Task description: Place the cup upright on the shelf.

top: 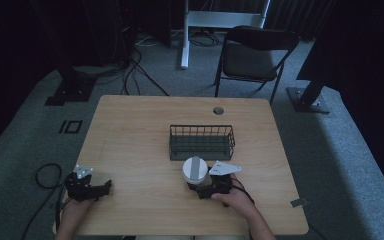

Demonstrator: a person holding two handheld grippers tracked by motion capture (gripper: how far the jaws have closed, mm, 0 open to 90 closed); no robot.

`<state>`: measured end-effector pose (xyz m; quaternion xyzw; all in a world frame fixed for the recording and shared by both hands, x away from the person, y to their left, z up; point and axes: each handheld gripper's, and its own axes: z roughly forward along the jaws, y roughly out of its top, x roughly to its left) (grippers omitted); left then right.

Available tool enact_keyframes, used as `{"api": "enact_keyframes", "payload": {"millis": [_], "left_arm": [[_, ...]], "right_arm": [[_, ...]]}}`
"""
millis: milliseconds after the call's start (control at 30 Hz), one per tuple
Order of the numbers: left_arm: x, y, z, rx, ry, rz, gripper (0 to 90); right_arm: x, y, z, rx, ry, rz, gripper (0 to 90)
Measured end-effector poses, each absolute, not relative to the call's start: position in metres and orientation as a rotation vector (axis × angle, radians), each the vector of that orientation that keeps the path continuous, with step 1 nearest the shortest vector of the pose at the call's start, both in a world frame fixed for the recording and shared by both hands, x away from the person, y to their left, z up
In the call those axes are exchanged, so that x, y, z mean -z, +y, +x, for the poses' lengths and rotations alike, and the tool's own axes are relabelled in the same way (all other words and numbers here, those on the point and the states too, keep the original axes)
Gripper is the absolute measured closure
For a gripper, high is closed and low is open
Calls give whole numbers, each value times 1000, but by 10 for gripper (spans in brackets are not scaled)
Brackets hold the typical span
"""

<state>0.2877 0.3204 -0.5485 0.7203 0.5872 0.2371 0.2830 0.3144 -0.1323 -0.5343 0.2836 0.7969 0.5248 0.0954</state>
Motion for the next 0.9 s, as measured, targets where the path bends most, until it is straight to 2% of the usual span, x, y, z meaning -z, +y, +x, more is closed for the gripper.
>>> {"api": "enact_keyframes", "payload": {"millis": [900], "left_arm": [[549, 320, 288, -635, 1572, 1928, 1]], "right_arm": [[526, -116, 317, -1512, 2333, 808, 183]]}}
